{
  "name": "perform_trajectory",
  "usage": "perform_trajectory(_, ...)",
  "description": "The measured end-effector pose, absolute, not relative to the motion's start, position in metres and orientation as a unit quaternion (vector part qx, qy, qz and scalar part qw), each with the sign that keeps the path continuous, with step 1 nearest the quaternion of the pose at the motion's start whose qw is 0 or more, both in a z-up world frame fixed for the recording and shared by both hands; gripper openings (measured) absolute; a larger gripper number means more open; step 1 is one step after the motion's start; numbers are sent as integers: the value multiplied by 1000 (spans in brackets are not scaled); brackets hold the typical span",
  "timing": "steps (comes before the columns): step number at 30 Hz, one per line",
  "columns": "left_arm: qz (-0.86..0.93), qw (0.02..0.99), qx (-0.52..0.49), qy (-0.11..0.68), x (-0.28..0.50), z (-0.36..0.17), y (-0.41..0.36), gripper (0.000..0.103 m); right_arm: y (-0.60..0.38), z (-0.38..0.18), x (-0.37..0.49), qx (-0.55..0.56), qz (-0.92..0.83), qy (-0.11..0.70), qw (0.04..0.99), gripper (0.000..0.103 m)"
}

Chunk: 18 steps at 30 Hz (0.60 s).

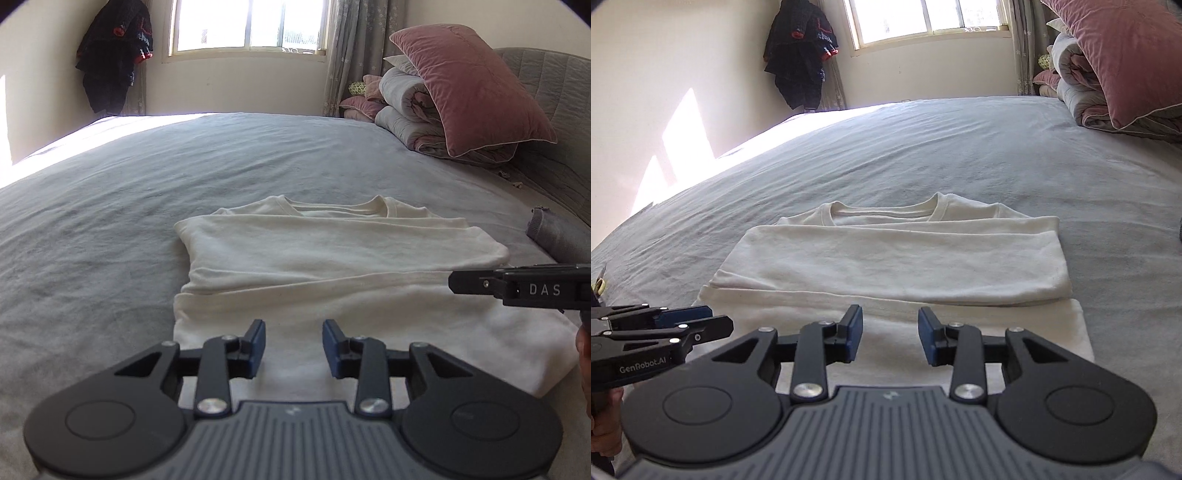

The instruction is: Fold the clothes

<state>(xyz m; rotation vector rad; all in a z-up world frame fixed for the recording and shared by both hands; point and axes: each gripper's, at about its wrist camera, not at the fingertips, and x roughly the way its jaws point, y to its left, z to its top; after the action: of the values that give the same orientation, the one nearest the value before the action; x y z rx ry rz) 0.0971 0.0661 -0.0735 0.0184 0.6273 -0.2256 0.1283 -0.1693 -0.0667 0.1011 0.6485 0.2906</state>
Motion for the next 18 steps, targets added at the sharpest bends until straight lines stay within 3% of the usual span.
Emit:
perform_trajectory(5,-131,942,22,308,85,-83,76,37,-167,-90,110,22,147,309,939,37)
perform_trajectory(18,-127,900,-22,416,75,-51,126,38,-260,-57,81,53,96,373,921,39)
